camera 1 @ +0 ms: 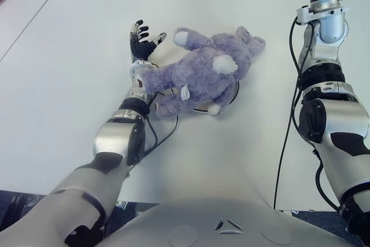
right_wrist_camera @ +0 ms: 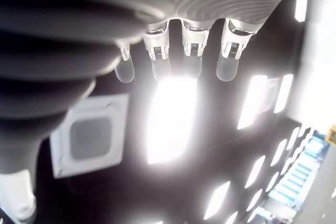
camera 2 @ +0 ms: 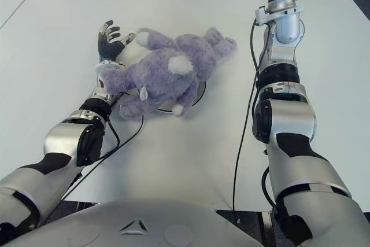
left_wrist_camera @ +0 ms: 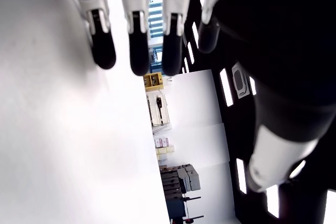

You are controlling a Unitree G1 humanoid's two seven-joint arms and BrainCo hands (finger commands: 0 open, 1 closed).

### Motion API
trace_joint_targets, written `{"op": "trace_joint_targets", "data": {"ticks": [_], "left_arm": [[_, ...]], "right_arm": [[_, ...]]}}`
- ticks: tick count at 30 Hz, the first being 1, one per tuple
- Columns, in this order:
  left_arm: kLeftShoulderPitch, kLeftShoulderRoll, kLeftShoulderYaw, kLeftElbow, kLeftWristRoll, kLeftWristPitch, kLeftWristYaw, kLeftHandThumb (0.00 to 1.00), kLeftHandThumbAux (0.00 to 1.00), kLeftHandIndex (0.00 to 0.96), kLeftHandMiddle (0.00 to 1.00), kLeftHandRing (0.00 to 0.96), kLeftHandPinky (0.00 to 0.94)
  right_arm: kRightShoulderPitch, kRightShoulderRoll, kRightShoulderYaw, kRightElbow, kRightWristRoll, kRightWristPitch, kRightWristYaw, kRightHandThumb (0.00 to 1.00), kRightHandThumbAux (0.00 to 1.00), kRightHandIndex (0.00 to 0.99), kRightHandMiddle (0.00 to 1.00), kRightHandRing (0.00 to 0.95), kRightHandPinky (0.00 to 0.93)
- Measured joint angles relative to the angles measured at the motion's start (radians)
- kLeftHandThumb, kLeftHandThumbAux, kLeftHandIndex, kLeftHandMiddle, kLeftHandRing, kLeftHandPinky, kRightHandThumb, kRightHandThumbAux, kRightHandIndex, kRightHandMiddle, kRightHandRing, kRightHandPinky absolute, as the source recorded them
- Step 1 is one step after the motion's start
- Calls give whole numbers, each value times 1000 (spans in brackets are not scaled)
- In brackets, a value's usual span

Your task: Put the doll into the plate.

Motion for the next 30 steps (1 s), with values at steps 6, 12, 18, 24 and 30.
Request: {"op": "trace_joint_targets", "data": {"ticks": [6, 12, 18, 24, 30], "left_arm": [[0, 0, 0, 0, 0, 1, 0, 0, 770, 155, 254, 265, 269], [0, 1, 1, 0, 0, 1, 0, 0, 796, 157, 256, 268, 276], [0, 1, 1, 0, 0, 0, 0, 0, 829, 165, 256, 270, 290], [2, 1, -2, 0, 2, -13, 7, 0, 858, 168, 253, 263, 267], [10, 1, -6, 0, 10, -51, 10, 0, 862, 164, 230, 229, 223]], "right_arm": [[39, -12, -24, 60, -2, 0, -3, 0, 731, 9, 17, 0, 22], [74, -22, -39, 124, -4, 9, -23, 0, 794, 14, 22, 0, 15], [105, -22, -47, 169, -4, 24, -48, 0, 825, 13, 13, 0, 9], [154, -18, -47, 196, -8, 36, -79, 0, 825, 15, 11, 0, 10], [200, -15, -43, 223, -24, 85, -119, 0, 811, 11, 4, 0, 1]]}}
